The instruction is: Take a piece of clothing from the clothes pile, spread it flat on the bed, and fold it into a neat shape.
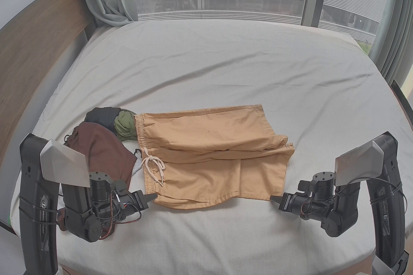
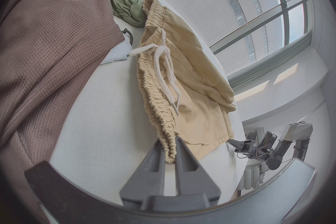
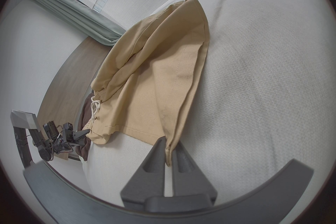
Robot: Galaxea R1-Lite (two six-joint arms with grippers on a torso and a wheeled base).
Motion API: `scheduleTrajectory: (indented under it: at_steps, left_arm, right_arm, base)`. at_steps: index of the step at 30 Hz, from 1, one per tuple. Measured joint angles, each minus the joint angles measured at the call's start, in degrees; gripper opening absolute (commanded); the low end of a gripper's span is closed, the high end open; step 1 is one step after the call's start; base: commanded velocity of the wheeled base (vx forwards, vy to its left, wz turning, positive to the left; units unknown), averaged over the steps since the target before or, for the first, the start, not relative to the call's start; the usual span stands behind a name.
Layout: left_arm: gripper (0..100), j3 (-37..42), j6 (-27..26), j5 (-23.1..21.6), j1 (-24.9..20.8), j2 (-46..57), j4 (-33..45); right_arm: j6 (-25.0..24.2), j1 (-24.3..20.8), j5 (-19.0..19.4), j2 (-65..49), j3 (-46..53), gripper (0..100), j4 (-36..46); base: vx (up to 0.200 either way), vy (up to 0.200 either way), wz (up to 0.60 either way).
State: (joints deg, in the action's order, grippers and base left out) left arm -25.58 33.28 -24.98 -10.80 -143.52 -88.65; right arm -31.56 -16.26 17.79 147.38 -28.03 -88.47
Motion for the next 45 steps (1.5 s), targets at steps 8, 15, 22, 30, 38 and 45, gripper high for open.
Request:
scheduleTrajectory:
  at_steps: [8, 15, 22, 30, 38, 45]
  left_arm:
    - [0, 0.4, -0.8, 0.0, 0.2, 0.0, -0.1]
    - [0, 3.5, -4.9, -0.3, 1.2, 1.0, -0.1]
    - [0, 9.6, -6.3, -1.4, 3.6, 5.3, -0.1]
    - [0, 16.3, -7.0, -3.7, 5.2, 9.9, -0.1]
    - [0, 20.9, -10.8, -5.0, 5.4, 11.4, -0.1]
    - [0, 23.5, -13.1, -5.1, 5.2, 11.4, 0.0]
  right_arm:
    - [1.4, 0.1, -0.2, -1.6, 3.6, 0, 0.0]
    - [7.4, 1.4, 0.0, -4.7, 10.2, 0, -0.1]
    - [8.2, 4.3, 2.4, -8.1, 15.8, 0, 0.0]
    - [10.1, 5.4, 3.4, -10.2, 20.1, 0, 0.0]
    - [11.5, 5.5, 3.4, -10.6, 22.7, 0, 0.0]
    - [14.2, 5.5, 3.4, -10.8, 24.6, 0, 0.0]
  base:
    - [0.0, 0.0, 0.0]
    - [0.0, 0.0, 0.0]
    - [0.0, 0.0, 0.0]
    - [0.0, 0.0, 0.0]
    - [0.0, 0.0, 0.0]
    - [0.0, 0.0, 0.0]
